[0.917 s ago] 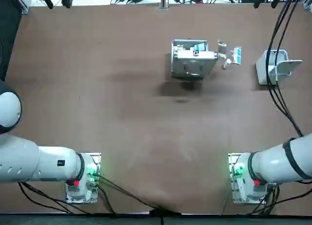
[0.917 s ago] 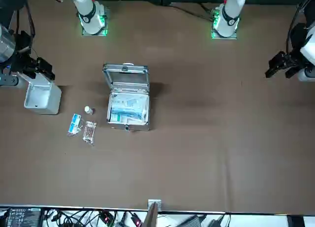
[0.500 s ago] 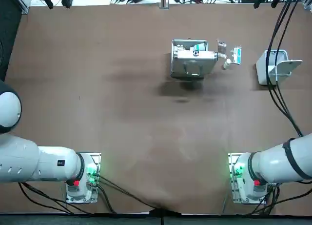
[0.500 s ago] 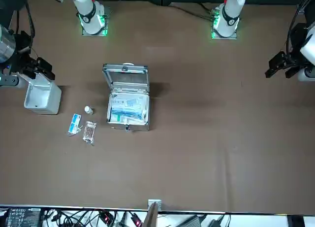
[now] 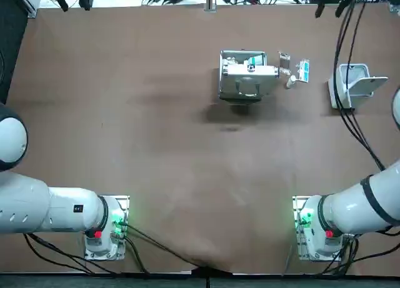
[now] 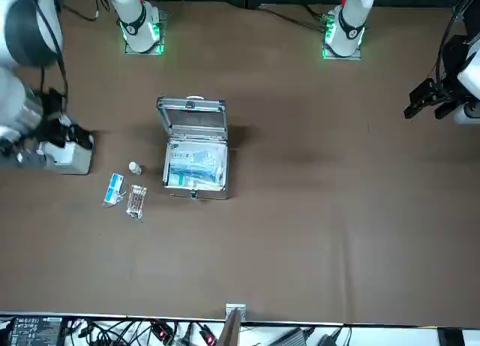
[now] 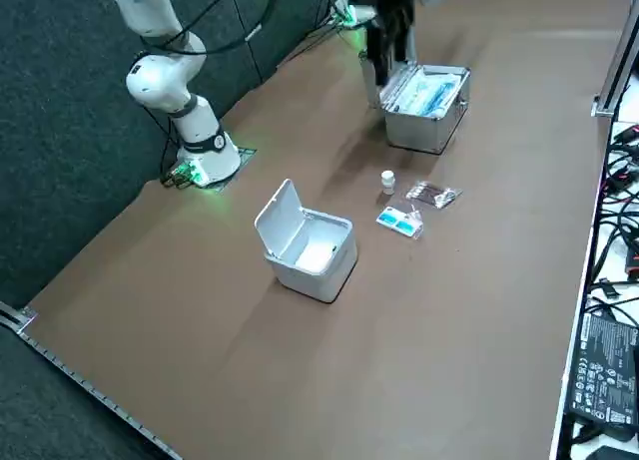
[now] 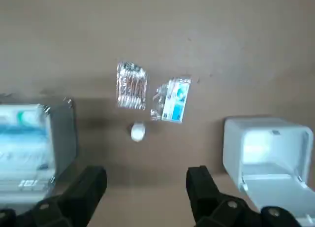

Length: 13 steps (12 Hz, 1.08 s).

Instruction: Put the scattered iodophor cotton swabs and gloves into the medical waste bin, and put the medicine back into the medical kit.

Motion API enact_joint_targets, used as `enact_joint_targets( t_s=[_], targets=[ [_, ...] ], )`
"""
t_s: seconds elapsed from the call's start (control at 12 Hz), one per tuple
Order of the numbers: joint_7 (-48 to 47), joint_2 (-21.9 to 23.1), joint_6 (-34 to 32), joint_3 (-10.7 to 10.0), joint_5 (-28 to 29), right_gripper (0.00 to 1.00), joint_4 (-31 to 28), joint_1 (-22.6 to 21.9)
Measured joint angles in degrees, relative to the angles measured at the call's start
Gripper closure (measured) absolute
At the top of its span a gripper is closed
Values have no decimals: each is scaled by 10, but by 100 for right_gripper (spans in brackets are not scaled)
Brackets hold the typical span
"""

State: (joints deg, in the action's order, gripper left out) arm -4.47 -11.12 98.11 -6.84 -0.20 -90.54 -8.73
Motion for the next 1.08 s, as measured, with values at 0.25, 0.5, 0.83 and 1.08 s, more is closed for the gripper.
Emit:
enact_joint_targets(
  t_s=[0.25,0.5,0.83,1.08],
  targets=[
    [-28,-108,121,-2,0,0,-5,14],
    [-43,-189,211,-2,1,7,-7,29],
    [-47,-253,273,-2,2,26,-10,42],
    [-47,-273,302,-2,2,33,-16,43]
  ],
)
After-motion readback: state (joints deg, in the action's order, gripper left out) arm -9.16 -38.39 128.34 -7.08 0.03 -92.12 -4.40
